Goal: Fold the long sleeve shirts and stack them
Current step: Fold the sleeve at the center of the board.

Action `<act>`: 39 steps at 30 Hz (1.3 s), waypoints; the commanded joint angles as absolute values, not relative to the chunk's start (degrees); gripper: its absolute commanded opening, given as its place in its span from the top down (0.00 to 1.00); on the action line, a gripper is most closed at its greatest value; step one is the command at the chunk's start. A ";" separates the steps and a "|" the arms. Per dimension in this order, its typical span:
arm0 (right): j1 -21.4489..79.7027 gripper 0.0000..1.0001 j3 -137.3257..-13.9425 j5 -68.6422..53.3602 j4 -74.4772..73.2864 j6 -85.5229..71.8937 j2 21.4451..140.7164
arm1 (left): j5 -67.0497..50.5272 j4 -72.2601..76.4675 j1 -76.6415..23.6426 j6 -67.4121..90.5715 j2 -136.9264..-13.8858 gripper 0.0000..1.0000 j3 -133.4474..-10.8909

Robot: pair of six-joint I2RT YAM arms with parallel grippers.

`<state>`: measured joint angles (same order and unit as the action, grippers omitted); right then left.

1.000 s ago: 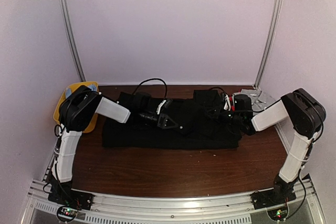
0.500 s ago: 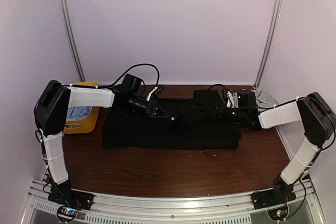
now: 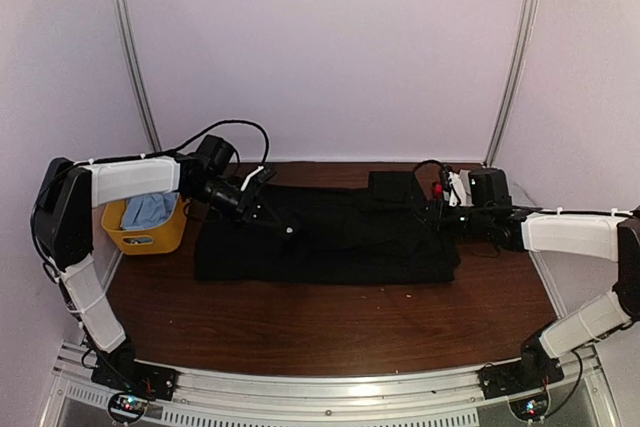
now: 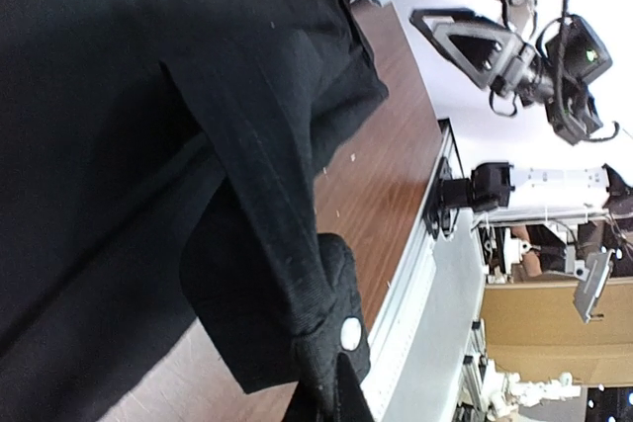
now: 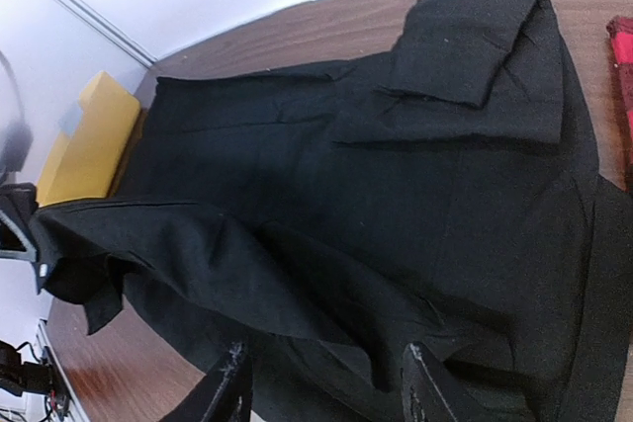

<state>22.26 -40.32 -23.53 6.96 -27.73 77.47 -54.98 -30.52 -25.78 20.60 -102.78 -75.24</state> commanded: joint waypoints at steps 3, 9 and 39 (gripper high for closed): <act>22.76 0.49 -40.01 -16.25 2.71 -24.98 80.59 | -57.16 -38.69 -24.65 13.25 -99.42 1.00 -73.19; 22.70 0.51 -40.83 -13.12 1.96 -24.62 82.67 | -57.22 -38.91 -21.81 12.64 -96.77 1.00 -68.70; 23.45 0.53 -38.88 -14.41 4.99 -25.79 86.09 | -49.57 -18.09 -14.68 20.51 -100.31 0.72 -56.82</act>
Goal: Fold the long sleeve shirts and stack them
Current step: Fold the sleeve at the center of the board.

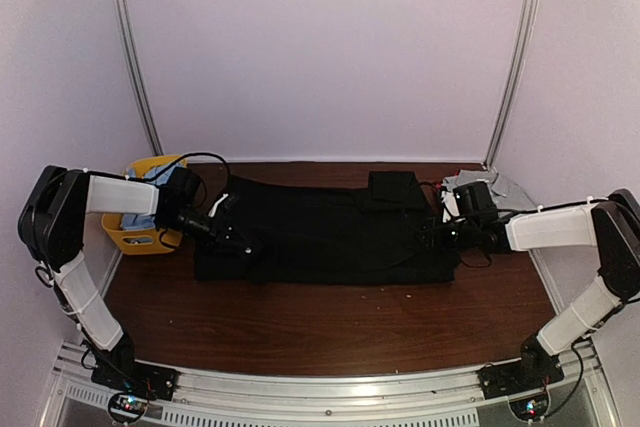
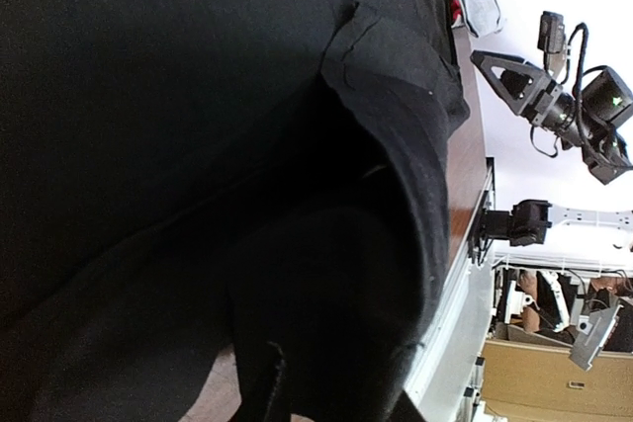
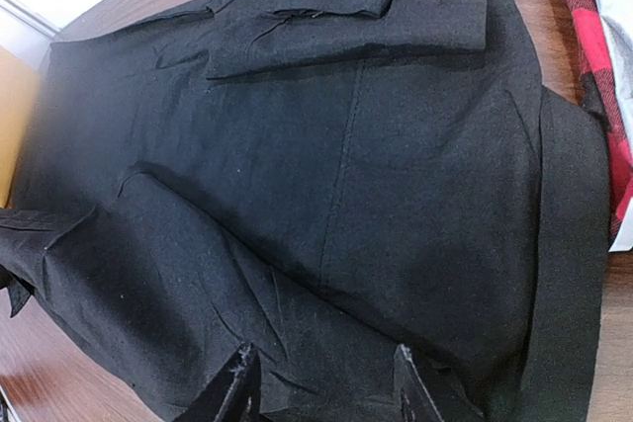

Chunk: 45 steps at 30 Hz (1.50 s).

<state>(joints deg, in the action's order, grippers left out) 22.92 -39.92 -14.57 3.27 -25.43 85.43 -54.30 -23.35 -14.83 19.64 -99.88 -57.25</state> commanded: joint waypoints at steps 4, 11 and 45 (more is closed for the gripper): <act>23.55 0.54 -38.46 -14.41 5.23 -25.92 86.29 | -44.81 -18.48 -14.68 20.65 -100.05 0.69 -57.21; 23.60 0.54 -38.57 -14.40 5.71 -26.10 86.68 | -38.85 -19.30 -14.68 22.91 -100.66 0.69 -56.64; 32.08 0.55 -42.47 -12.96 7.47 -24.61 94.66 | -46.07 3.03 -14.85 34.70 -96.38 0.49 -44.08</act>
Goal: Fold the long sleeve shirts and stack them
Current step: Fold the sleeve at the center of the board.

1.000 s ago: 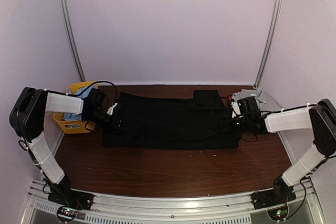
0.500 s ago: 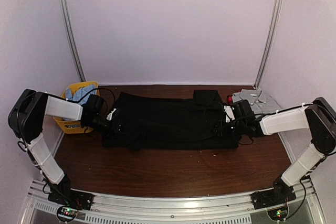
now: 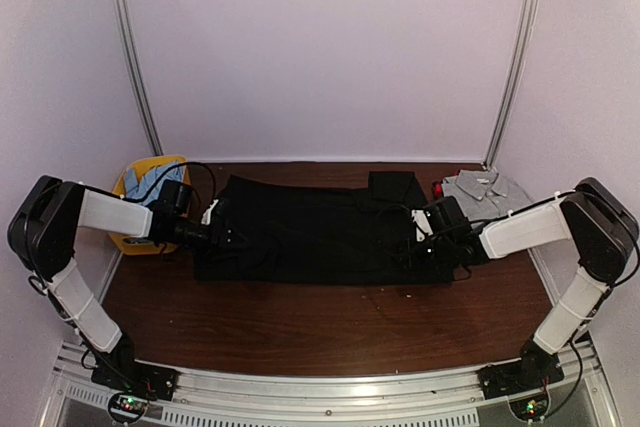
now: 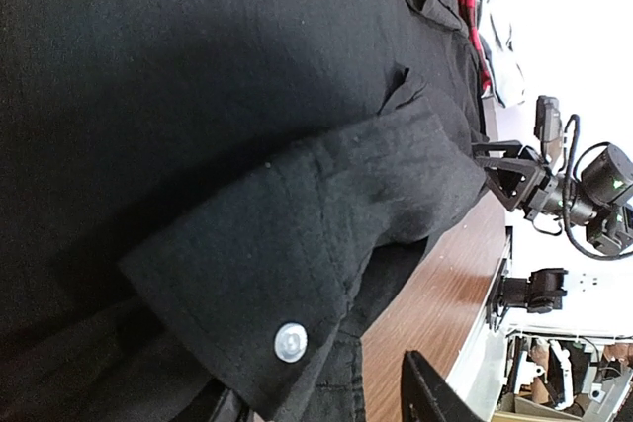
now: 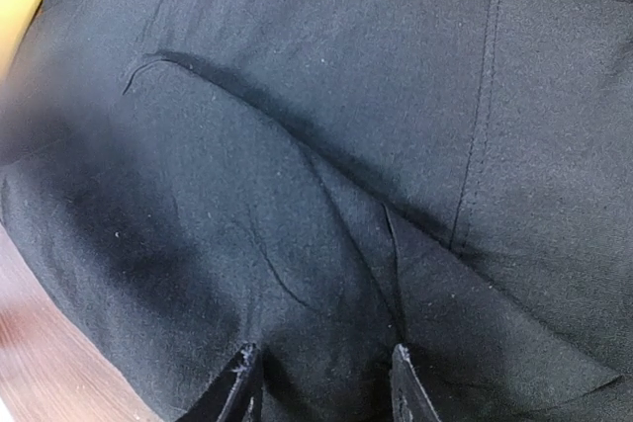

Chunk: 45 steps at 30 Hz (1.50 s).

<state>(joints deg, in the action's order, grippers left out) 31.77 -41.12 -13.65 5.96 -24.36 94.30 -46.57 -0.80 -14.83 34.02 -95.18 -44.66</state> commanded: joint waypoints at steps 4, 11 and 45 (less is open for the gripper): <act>32.09 0.55 -42.28 -12.81 7.55 -24.50 94.63 | -44.82 5.03 -15.11 35.82 -96.72 0.50 -42.55; 32.16 0.55 -42.37 -12.78 7.74 -24.63 94.10 | -45.21 12.55 -15.47 39.75 -98.05 0.73 -39.39; 32.17 0.52 -41.87 -1.59 3.54 -22.88 87.90 | -50.67 -6.43 -15.38 39.39 -89.71 1.00 -46.17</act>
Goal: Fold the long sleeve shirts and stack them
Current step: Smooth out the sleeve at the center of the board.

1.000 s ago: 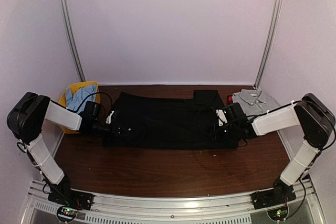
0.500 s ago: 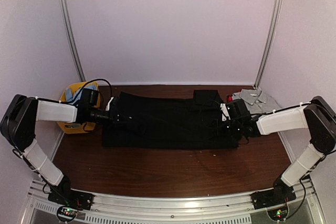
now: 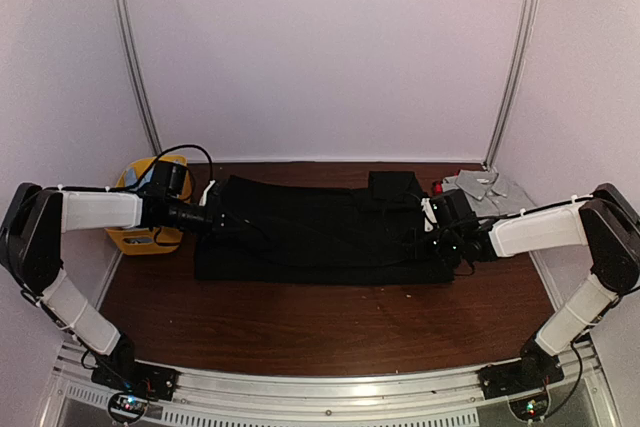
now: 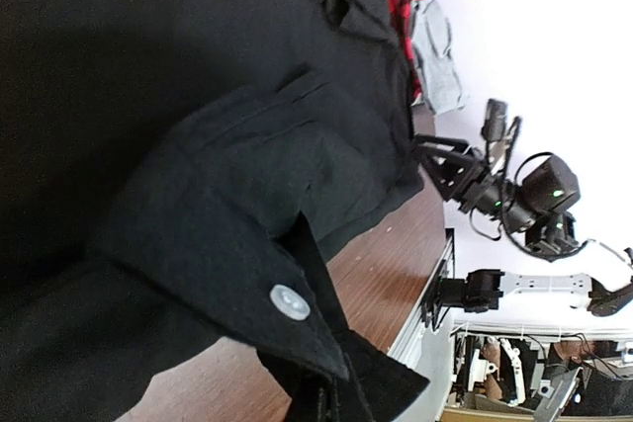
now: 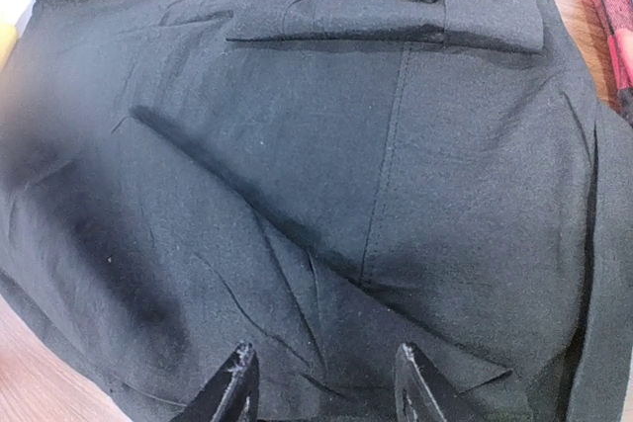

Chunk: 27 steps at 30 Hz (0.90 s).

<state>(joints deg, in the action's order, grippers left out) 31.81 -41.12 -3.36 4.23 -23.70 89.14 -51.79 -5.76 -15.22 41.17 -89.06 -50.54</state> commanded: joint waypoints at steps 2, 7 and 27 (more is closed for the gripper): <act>32.17 0.52 -42.13 -1.63 3.51 -22.85 88.25 | -49.87 -6.46 -15.10 38.44 -90.36 1.00 -44.87; 32.17 0.52 -42.45 -2.83 4.19 -23.37 89.05 | -47.35 -6.77 -13.92 36.05 -93.83 1.00 -44.89; 32.17 0.51 -41.66 -2.20 4.66 -23.18 88.77 | -48.92 -12.87 -12.79 31.83 -91.15 1.00 -59.47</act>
<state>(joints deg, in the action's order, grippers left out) 31.81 -41.12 -2.98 4.10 -23.31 89.14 -48.34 -9.30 -13.43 35.38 -94.54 -54.17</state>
